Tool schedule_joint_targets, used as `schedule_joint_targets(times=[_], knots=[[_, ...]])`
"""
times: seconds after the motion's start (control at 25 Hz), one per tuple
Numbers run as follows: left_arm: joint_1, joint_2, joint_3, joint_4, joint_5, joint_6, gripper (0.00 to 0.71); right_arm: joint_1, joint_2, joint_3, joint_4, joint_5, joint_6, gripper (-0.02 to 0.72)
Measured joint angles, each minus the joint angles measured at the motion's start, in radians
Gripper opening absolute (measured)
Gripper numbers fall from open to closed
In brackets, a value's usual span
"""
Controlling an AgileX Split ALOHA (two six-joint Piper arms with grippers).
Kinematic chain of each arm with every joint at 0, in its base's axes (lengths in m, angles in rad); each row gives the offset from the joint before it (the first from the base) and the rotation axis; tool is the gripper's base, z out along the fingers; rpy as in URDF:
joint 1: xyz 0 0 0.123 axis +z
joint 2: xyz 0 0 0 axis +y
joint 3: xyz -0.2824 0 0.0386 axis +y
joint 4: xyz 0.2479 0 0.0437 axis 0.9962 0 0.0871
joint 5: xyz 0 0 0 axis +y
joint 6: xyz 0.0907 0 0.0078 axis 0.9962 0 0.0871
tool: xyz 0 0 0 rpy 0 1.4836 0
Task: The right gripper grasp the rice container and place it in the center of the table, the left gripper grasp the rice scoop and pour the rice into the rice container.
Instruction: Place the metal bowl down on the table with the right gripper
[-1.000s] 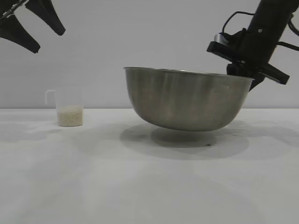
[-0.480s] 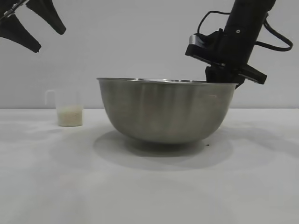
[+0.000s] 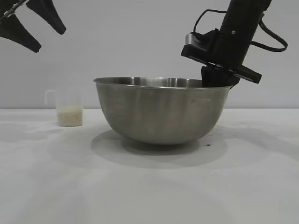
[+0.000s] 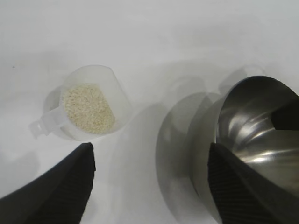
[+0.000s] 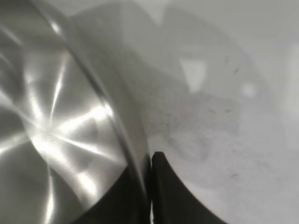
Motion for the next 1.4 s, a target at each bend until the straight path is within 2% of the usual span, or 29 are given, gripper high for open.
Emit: schedule_joint_targets(times=[0.72,1.12,1.16,1.24,1.28,1.4], knots=[[0.000,0.000,0.000,0.000,0.000,0.002,0.451,0.000,0.015,0.000,-0.014,-0.037,0.047,0.000],[0.000,0.000,0.000,0.000,0.000,0.000,0.451,0.000,0.017,0.000,0.001,-0.045,0.049,0.000],[0.000,0.000,0.000,0.000,0.000,0.000,0.451,0.000,0.017,0.000,0.005,-0.047,0.054,0.063],[0.000,0.000,0.000,0.000,0.000,0.000,0.451,0.000,0.017,0.000,0.009,-0.047,0.056,0.063],[0.000,0.000,0.000,0.000,0.000,0.000,0.451,0.000,0.017,0.000,0.010,-0.047,0.058,0.123],[0.000,0.000,0.000,0.000,0.000,0.000,0.451,0.000,0.017,0.000,0.011,-0.047,0.064,0.232]])
